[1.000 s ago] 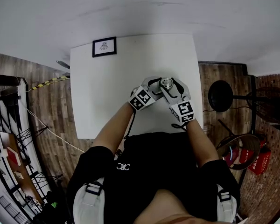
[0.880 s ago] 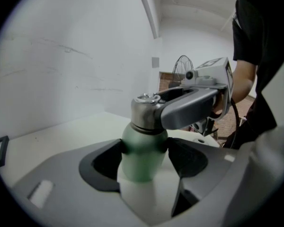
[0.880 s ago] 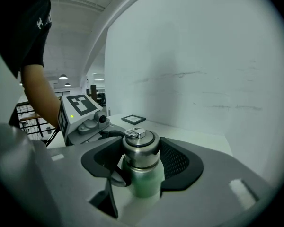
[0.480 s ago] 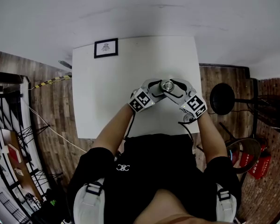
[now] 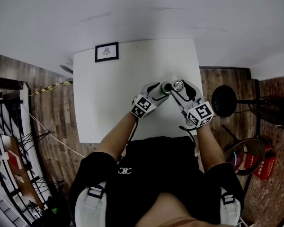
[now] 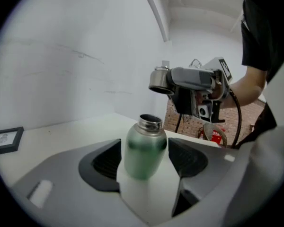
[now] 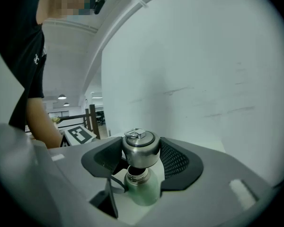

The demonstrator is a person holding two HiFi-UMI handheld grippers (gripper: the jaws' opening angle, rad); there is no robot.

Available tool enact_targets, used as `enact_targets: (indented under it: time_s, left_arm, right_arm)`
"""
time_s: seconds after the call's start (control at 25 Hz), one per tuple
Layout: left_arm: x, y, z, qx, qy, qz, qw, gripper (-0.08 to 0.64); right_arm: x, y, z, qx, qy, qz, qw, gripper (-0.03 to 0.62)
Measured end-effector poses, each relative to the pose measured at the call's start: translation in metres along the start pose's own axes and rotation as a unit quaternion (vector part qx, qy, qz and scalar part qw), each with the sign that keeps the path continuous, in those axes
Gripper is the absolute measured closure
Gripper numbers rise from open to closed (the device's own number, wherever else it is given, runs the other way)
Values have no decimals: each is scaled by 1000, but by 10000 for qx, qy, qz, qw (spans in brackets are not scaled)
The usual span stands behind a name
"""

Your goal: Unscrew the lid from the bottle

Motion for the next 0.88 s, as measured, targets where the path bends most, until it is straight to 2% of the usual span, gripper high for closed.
enact_targets:
  time_s: [0.08, 0.12, 0.24, 0.28, 0.36, 0.56, 0.72, 0.88]
  left_arm:
    - [-1, -13, 7, 212, -157, 214, 9994, 203]
    - [-2, -21, 11, 319, -201, 352, 9987, 231]
    - [-8, -54, 28, 626, -230, 1013, 9926, 367]
    - [-11, -67, 34, 688, -244, 1296, 9889, 438]
    - [-19, -91, 46, 746, -315, 1796, 9804, 506]
    - [-26, -152, 73, 1093, -283, 2517, 9612, 507]
    - [-23, -191, 103, 1429, -123, 2811, 9489, 507]
    - [-20, -219, 125, 1615, 0, 3004, 9400, 506]
  right_arm:
    - [3, -7, 4, 109, 123, -361, 9992, 339]
    - [3, -10, 5, 137, 132, -536, 9984, 339]
    - [-1, -20, 9, 171, 155, -1088, 9938, 339]
    - [-2, -23, 12, 183, 163, -1279, 9915, 339]
    - [-3, -27, 19, 249, 148, -1619, 9864, 339]
    - [-18, -36, 44, 610, 57, -2093, 9759, 339]
    - [-28, -42, 63, 838, 0, -2379, 9677, 339]
    - [-37, -47, 82, 1007, -79, -2517, 9625, 339]
Point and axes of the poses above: the fingertips, and each gripper's own axes: y forward along the fingers, x to its right, z out of its top, the point moved 2 cm from there along -y, backward along the fingers, and after that the axes turned 2 degrees about -y, right-handed, at the moved point
